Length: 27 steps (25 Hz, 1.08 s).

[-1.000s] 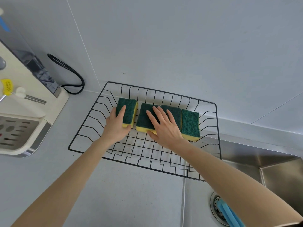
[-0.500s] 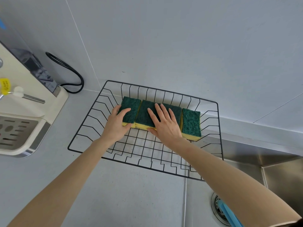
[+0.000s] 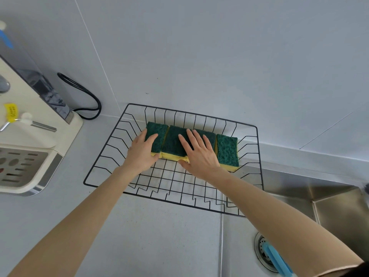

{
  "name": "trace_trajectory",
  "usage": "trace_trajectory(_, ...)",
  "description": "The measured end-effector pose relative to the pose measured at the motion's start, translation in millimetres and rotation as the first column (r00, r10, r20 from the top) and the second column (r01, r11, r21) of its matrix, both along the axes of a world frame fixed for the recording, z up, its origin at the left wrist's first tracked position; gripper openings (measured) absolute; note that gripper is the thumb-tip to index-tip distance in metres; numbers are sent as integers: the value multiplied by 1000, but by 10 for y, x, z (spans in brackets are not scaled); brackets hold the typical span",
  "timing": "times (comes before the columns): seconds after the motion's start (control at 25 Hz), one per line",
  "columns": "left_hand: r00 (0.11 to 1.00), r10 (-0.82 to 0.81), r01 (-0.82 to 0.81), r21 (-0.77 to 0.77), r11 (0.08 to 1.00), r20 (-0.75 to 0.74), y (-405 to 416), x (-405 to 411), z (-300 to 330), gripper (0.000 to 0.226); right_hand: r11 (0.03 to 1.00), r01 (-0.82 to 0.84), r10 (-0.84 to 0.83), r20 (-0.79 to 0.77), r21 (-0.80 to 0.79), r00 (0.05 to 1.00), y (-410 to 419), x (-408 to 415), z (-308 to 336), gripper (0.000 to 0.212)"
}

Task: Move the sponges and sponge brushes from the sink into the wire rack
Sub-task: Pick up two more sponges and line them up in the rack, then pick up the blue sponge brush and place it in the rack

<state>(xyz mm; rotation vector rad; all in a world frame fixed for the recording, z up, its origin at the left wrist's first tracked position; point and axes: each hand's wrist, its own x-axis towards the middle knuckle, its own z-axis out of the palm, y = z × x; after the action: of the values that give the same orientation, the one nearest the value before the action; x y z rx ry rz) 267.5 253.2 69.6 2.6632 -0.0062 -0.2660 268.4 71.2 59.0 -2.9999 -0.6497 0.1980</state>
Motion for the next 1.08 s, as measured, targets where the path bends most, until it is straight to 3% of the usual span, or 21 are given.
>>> trace_trajectory(0.12, 1000, -10, 12, 96, 995, -24, -83, -51, 148, 73, 1000, 22, -22, 3, 14, 1000, -77, -70, 136, 74)
trace_trajectory(0.32, 996, -91, 90, 125, 988, 7, -329, -181, 463, 72, 995, 85, -86, 12, 43, 996, -293, -281, 422, 71)
trace_trajectory(0.76, 973, -224, 214, 147, 966, 60, -1077, -901, 1142, 65, 969, 231, -237, 60, 89, 970, -1208, -1162, 1005, 65)
trace_trajectory(1.08, 945, -326, 319, 122, 940, 41, -1837, -1543, 1118, 65, 947, 315, -318, 47, 60, 947, -1857, -1745, 958, 64)
